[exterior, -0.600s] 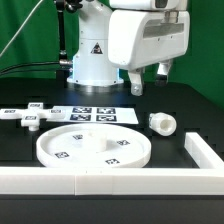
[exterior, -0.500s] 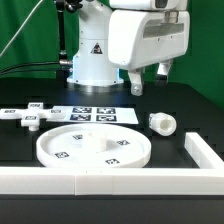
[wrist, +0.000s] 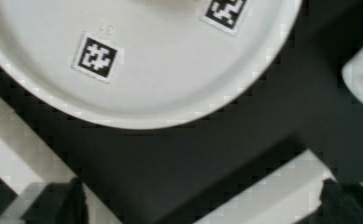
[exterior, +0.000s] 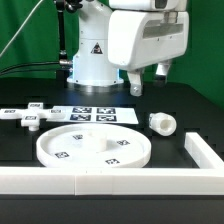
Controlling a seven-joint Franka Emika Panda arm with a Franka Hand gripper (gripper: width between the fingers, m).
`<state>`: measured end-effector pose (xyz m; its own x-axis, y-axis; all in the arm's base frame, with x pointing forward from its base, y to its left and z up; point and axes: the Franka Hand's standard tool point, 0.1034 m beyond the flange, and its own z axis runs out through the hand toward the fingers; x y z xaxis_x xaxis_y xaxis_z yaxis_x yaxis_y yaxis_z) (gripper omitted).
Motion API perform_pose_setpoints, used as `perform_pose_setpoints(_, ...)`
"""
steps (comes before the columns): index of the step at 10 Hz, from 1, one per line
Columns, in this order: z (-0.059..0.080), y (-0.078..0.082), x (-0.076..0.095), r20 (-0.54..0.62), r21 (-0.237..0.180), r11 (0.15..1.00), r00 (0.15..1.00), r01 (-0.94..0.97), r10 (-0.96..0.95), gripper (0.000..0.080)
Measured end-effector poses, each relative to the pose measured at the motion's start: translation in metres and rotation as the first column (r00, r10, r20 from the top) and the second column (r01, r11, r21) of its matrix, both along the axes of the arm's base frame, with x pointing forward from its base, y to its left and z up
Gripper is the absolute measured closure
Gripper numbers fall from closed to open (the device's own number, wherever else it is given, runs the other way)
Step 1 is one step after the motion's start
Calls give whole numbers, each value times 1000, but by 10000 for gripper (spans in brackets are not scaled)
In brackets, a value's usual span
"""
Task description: Assemble round table
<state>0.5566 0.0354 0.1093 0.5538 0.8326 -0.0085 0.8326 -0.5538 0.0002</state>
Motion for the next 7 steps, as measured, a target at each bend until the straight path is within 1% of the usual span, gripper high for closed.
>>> perform_pose_setpoints(1, -10, -18, -7, -2, -1, 1000, 1000, -27, 27, 150)
perform_pose_setpoints(3, -30, -45, -11, 3, 4, 997, 997, -81, 81, 150)
perform_pose_setpoints(6, -62, -70, -14, -3, 15, 994, 994, -109, 109, 150)
perform_pose_setpoints(7, -70, -72, -14, -11, 18, 994, 994, -105, 106, 150)
